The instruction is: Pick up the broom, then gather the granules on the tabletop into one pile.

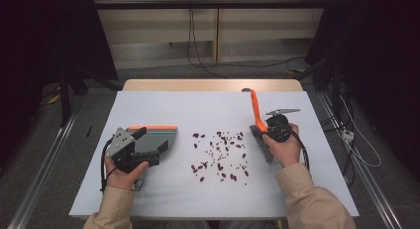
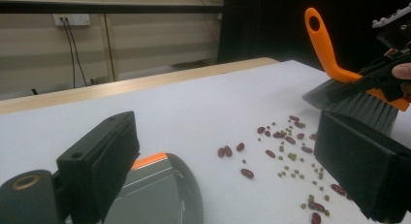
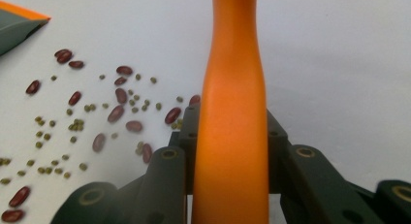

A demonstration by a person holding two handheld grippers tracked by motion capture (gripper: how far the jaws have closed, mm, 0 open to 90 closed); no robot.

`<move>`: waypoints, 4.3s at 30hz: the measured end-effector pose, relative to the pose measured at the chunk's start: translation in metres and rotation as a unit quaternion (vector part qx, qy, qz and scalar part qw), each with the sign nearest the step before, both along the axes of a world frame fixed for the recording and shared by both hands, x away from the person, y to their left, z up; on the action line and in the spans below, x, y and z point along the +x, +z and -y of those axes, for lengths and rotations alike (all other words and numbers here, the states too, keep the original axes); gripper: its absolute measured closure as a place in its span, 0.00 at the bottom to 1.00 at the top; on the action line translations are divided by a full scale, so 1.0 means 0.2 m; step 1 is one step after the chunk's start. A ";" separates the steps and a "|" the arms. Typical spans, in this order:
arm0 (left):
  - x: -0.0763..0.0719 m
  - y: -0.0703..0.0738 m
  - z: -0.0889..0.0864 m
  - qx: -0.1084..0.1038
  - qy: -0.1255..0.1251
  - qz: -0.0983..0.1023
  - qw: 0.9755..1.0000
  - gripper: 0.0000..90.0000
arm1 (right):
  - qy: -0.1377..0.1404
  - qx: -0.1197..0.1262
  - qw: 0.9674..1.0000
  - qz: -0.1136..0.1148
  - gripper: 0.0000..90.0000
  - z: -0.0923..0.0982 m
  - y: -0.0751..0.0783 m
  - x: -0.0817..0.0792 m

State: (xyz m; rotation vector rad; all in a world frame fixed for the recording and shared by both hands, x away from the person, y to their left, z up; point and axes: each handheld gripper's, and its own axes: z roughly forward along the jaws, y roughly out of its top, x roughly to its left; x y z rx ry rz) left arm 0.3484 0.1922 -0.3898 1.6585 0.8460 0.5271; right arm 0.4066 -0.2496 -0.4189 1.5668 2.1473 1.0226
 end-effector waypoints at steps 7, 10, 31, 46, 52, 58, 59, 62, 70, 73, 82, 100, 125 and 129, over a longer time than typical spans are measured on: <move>0.00 0.00 -0.01 -0.002 0.004 -0.001 1.000 0.10 | -0.013 -0.007 1.000 -0.003 0.79 0.02 -0.01 0.02; 0.01 0.00 -0.01 -0.002 0.005 -0.001 1.000 0.10 | -0.008 -0.010 1.000 -0.004 0.78 0.02 -0.01 0.02; 0.00 0.00 -0.02 0.002 0.007 0.002 1.000 0.10 | 0.009 -0.034 0.999 0.015 0.67 0.06 0.07 -0.09; -0.01 -0.03 -0.04 0.010 0.005 -0.007 1.000 0.09 | 0.013 -0.074 0.997 -0.018 0.77 0.05 -0.01 -0.13; -0.01 -0.03 -0.06 0.011 0.009 -0.008 1.000 0.09 | 0.000 -0.095 0.995 -0.021 0.79 0.03 -0.02 -0.13; -0.01 -0.04 -0.07 0.012 0.012 -0.009 1.000 0.09 | 0.000 -0.086 0.996 -0.026 0.80 0.03 -0.02 -0.13; -0.01 -0.04 -0.07 0.010 0.012 -0.009 1.000 0.09 | 0.001 -0.080 0.996 -0.026 0.80 0.04 -0.02 -0.12; -0.01 -0.04 -0.07 0.012 0.012 -0.010 1.000 0.09 | -0.001 -0.063 0.998 -0.019 0.80 0.05 -0.02 -0.12; -0.01 -0.04 -0.07 0.012 0.010 -0.011 1.000 0.09 | 0.006 -0.052 0.999 -0.006 0.80 0.06 -0.01 -0.11; -0.01 -0.04 -0.07 0.012 0.012 -0.012 1.000 0.09 | 0.009 -0.056 0.998 -0.007 0.80 0.06 -0.02 -0.11; -0.01 -0.04 -0.07 0.014 0.008 -0.012 1.000 0.09 | 0.016 -0.047 0.999 0.012 0.70 0.05 0.03 -0.08; -0.01 -0.04 -0.06 0.013 0.009 -0.015 1.000 0.09 | 0.000 -0.059 0.998 -0.005 0.79 0.04 0.04 -0.07; 0.00 -0.05 -0.10 0.007 0.016 -0.017 1.000 0.09 | 0.032 -0.049 0.995 0.080 0.79 -0.02 0.06 0.13; 0.00 -0.05 -0.13 0.003 0.020 -0.021 1.000 0.07 | 0.050 -0.078 0.990 0.102 0.79 -0.09 0.04 0.22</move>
